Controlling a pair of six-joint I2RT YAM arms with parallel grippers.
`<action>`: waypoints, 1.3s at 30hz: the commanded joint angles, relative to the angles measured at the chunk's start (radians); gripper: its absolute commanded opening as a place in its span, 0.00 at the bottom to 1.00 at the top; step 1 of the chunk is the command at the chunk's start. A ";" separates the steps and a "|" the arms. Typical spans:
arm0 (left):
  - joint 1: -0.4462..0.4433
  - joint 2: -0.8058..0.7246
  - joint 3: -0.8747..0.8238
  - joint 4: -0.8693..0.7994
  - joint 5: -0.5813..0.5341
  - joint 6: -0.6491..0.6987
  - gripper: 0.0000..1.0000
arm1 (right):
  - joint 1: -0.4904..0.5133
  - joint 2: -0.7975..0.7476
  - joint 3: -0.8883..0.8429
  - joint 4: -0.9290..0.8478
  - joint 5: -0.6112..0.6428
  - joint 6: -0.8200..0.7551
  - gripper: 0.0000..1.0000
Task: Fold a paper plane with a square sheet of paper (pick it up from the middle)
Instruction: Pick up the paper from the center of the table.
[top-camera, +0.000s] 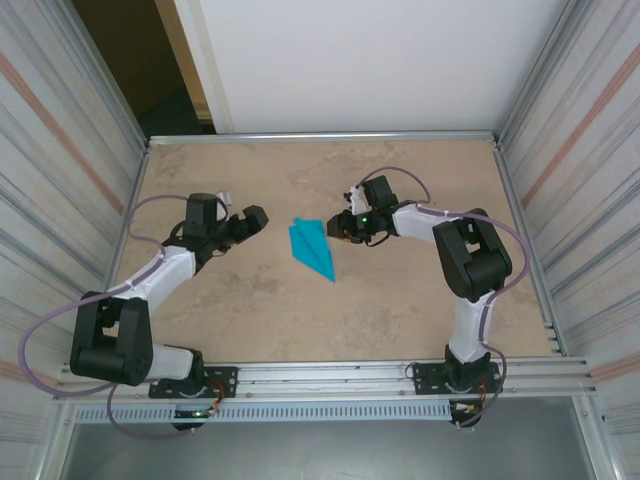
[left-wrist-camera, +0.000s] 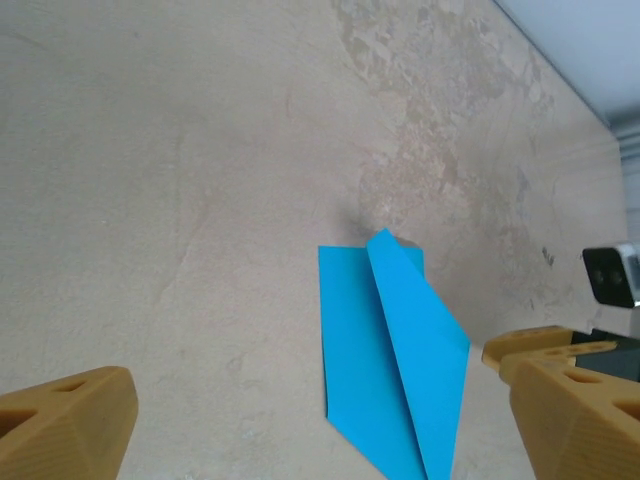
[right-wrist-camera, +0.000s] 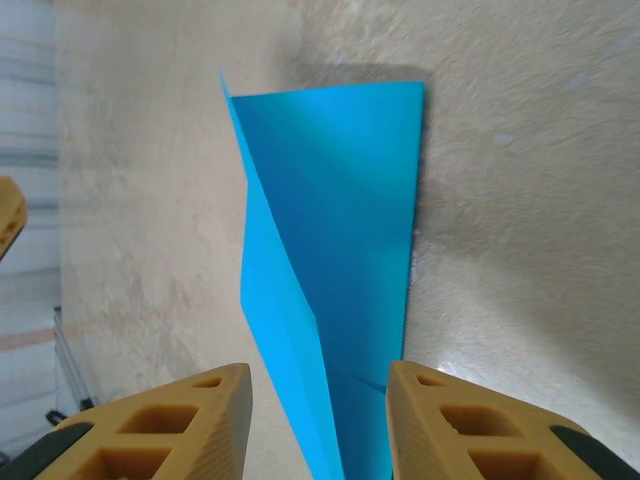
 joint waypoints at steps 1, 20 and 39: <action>0.010 -0.013 -0.014 0.098 0.031 -0.011 0.98 | 0.013 0.039 0.045 -0.037 -0.087 -0.075 0.37; 0.010 -0.049 -0.067 0.184 0.160 0.004 0.99 | 0.023 0.069 0.098 0.003 -0.135 -0.150 0.04; -0.114 -0.057 0.065 0.475 0.422 -0.170 0.92 | 0.007 -0.307 -0.031 0.486 -0.084 0.336 0.01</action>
